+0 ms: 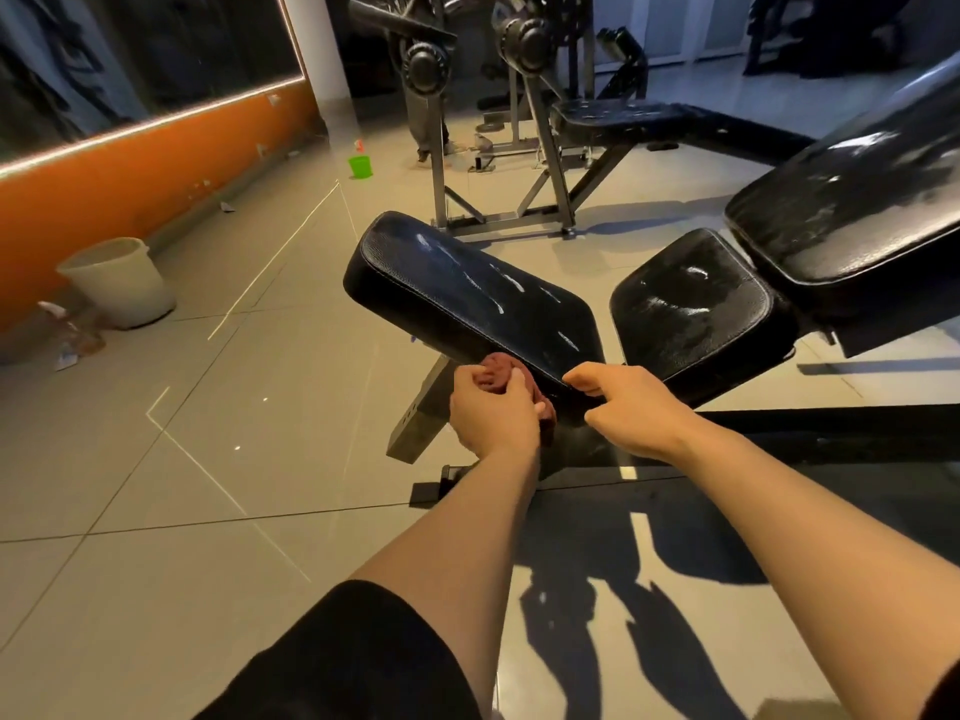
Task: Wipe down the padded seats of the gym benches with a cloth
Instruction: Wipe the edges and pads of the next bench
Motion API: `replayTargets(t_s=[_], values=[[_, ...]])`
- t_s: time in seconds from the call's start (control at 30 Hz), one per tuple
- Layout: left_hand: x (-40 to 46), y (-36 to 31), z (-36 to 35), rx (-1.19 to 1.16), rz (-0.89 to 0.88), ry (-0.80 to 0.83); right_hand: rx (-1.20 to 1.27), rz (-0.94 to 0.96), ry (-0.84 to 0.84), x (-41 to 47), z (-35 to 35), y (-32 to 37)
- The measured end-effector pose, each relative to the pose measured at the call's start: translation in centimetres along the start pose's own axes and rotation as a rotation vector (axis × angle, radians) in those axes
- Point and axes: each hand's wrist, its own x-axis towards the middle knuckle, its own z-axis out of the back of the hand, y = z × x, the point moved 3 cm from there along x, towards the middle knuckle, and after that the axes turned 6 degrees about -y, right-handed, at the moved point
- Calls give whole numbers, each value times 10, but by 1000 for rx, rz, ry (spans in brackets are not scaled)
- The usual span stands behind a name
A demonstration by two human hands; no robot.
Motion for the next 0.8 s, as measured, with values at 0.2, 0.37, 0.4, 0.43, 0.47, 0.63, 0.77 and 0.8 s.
replayTargets(t_s=[0.2,0.37,0.4,0.43,0.47,0.63,0.77,0.8], values=[[-33,17,-29,220,124,271,29,-4,18,-1,-2,-4],[-28,14,-25,5,90,11,120,-12,46,-1,0,-8],[-24,12,-22,-48,80,-45,133,-22,43,-1,1,-10],[-18,13,-20,-74,66,-91,142,-32,42,-1,2,-12],[-13,13,-20,-77,49,-122,146,-39,43,-1,2,-14],[-11,22,-24,-10,41,-74,164,-50,46,-2,2,-17],[-17,32,-27,44,176,53,163,-51,42,-3,1,-15],[-17,34,-27,44,252,107,162,-53,44,-4,1,-14]])
